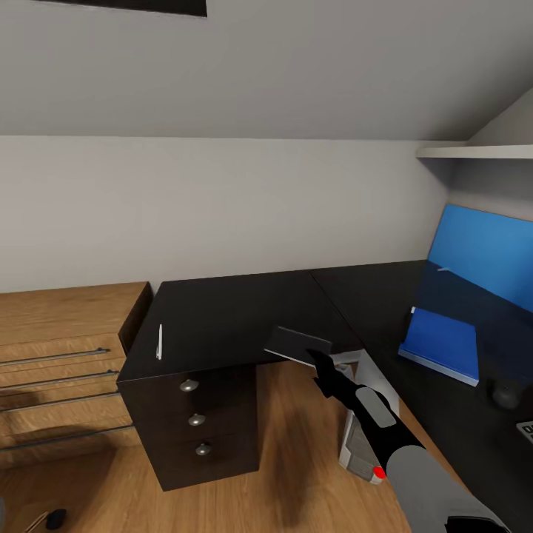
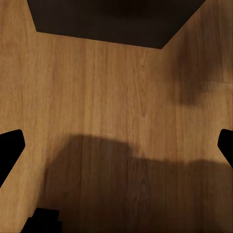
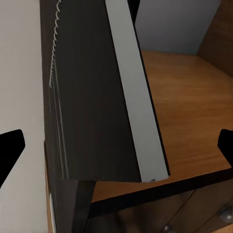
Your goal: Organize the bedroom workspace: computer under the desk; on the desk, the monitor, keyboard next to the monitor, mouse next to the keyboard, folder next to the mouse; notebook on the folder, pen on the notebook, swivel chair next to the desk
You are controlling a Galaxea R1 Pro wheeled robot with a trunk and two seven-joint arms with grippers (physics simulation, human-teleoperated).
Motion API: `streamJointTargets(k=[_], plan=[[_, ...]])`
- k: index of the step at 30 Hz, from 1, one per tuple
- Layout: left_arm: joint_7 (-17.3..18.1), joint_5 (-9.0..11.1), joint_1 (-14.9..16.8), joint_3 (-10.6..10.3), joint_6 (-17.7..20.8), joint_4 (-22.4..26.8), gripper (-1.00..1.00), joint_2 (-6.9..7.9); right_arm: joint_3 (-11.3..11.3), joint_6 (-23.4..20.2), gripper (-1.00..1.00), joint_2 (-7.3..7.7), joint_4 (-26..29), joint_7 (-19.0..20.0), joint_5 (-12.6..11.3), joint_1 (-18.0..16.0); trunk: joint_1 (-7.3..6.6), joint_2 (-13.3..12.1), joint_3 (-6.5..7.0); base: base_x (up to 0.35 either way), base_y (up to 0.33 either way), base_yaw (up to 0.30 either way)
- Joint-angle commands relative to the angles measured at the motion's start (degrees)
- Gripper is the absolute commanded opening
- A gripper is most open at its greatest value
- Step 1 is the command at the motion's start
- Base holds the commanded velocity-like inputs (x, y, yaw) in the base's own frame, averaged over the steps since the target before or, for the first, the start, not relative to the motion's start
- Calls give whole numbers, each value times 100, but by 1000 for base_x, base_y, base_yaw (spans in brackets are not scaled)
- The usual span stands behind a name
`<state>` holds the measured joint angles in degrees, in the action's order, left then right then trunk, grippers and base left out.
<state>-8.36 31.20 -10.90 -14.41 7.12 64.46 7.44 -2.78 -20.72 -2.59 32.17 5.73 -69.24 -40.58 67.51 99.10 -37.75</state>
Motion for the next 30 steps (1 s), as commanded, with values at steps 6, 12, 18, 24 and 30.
streamJointTargets(k=[6, 12, 18, 24, 30], plan=[[-51, 45, 0, -18, 17, 19, 100, 4, -30, -28, 100, -4, 0, -1, -27, -3, 0, 3, -4, 0, 0, 0], [-52, 44, 0, -13, 17, 21, 100, 3, -30, -26, -100, -5, 0, -2, -28, -3, 0, 3, -4, 0, 0, 0], [-54, 47, 0, -8, 17, 15, 100, 3, -27, -20, -100, -9, 0, -2, -24, -3, 0, 3, -4, 0, 0, 0], [-59, 50, 0, -4, 17, 14, 100, 3, -22, -20, -100, -13, 0, -2, -25, -3, 0, 3, -4, 0, 0, 0], [-60, 45, 0, -3, 17, 14, 100, 3, -34, -23, -100, -4, 16, 14, -30, -3, -44, -78, 32, 0, 0, 0]])
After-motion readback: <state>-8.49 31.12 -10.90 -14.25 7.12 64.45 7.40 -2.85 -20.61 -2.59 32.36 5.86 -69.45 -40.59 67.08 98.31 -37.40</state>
